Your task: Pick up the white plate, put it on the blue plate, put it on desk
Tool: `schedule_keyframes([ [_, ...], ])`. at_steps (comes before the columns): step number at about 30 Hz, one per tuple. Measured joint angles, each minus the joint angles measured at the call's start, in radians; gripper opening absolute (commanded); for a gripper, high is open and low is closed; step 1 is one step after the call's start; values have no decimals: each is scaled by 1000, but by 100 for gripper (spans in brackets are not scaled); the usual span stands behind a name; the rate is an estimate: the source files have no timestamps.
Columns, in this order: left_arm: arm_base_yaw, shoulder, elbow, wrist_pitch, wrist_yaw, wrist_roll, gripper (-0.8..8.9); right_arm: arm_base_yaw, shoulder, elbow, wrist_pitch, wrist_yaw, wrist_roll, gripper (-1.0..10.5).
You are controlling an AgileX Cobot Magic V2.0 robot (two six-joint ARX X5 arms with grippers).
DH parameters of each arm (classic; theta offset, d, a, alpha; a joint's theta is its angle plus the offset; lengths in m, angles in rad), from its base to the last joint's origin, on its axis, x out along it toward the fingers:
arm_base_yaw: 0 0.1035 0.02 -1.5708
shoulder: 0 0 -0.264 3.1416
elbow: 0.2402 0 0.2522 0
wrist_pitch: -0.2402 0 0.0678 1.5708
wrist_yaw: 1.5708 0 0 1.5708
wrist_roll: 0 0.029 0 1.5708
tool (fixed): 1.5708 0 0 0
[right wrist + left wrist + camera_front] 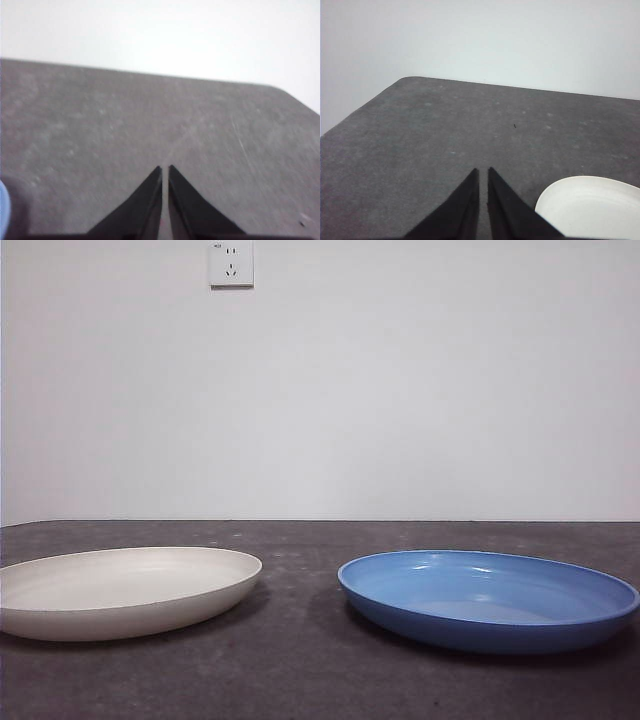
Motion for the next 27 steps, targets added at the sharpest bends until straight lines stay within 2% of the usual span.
schedule_keyframes([
  [5, 0, 0, 0, 3, 2, -9, 18, 0, 0, 0, 15, -78, 58, 18],
  [10, 0, 0, 0, -2, 28, -50, 16, 0, 0, 0, 9, -161, 172, 11],
  [15, -16, 45, 28, -5, 31, -112, 16, 0, 0, 19, -14, -165, 327, 11],
  [19, -35, 119, 106, 25, 31, -163, 16, 0, 23, 116, -48, -167, 434, 11],
  [23, -51, 226, 240, 25, 35, -179, 16, 0, 92, 243, -109, -195, 481, 11],
  [27, -64, 356, 409, -21, 112, -180, 16, 0, 196, 382, -190, -261, 493, 11],
])
